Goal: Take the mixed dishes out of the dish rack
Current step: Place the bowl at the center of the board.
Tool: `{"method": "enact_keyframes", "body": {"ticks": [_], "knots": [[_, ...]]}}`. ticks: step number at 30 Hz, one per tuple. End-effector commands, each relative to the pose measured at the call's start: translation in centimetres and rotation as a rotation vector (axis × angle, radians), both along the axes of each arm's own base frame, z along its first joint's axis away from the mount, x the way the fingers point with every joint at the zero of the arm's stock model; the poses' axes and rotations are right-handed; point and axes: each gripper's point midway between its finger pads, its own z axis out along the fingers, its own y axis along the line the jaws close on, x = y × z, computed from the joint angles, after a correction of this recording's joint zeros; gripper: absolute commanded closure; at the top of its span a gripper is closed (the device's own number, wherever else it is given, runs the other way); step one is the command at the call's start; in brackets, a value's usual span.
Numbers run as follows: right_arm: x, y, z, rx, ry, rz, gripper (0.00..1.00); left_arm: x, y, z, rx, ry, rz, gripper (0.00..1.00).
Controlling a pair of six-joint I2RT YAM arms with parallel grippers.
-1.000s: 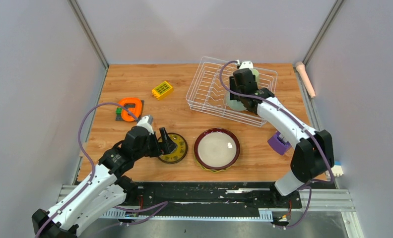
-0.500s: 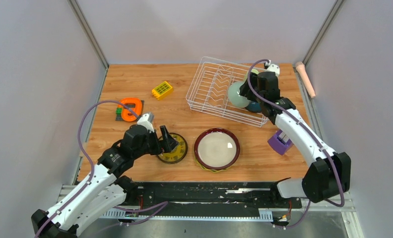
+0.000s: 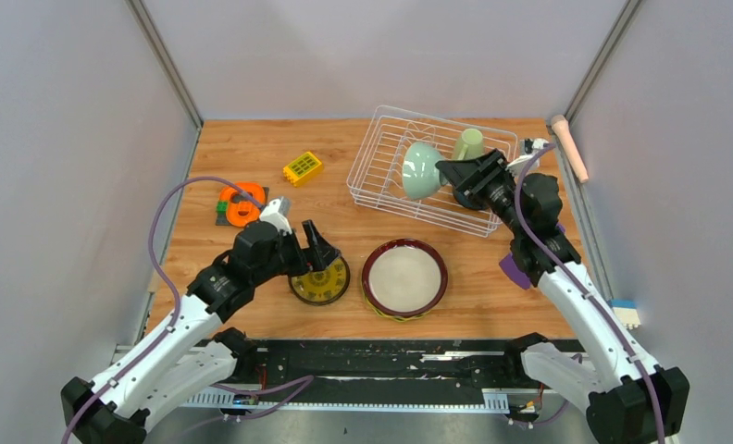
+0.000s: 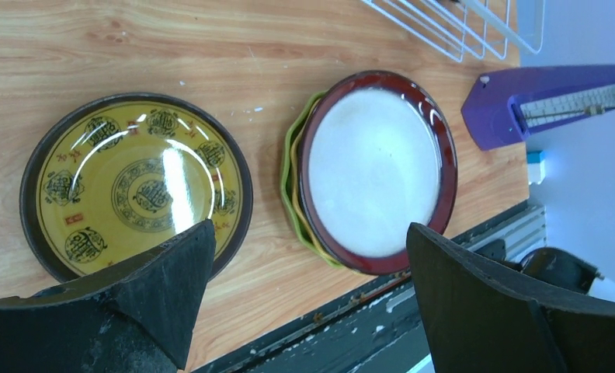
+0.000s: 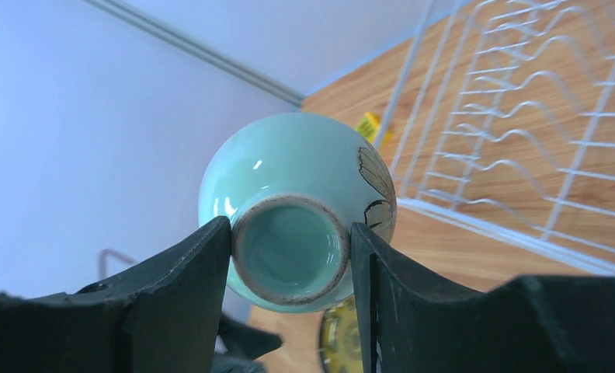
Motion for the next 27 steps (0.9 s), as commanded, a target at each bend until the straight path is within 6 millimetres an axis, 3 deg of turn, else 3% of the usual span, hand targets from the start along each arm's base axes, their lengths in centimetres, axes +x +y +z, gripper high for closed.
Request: {"method": "enact_keyframes", "body": {"ticks": [1, 7, 11, 22, 27], "knots": [[-4.6, 2.2, 7.8, 0.3, -0.169, 0.208, 1.0, 2.2, -0.8, 4.1, -0.13, -0.05, 0.099, 0.0], [-7.6, 4.1, 5.5, 0.455, -0.053, 0.398, 1.0, 4.1, -4.7, 10.0, -0.359, -0.146, 0.015, 0.0], [-9.1, 5.1, 4.9, 0.51, -0.024, 0.491, 1.0, 4.2, -7.0, 12.2, -0.463, -0.177, -0.083, 0.0], [-11.7, 7.5, 5.7, 0.575, 0.004, 0.637, 1.0, 3.6, -10.9, 13.9, -0.593, -0.203, -0.316, 0.05], [-12.4, 8.1, 5.8, 0.602, 0.022, 0.681, 1.0, 2.5, -12.2, 14.5, -0.669, -0.2, -0.432, 0.13]]}}
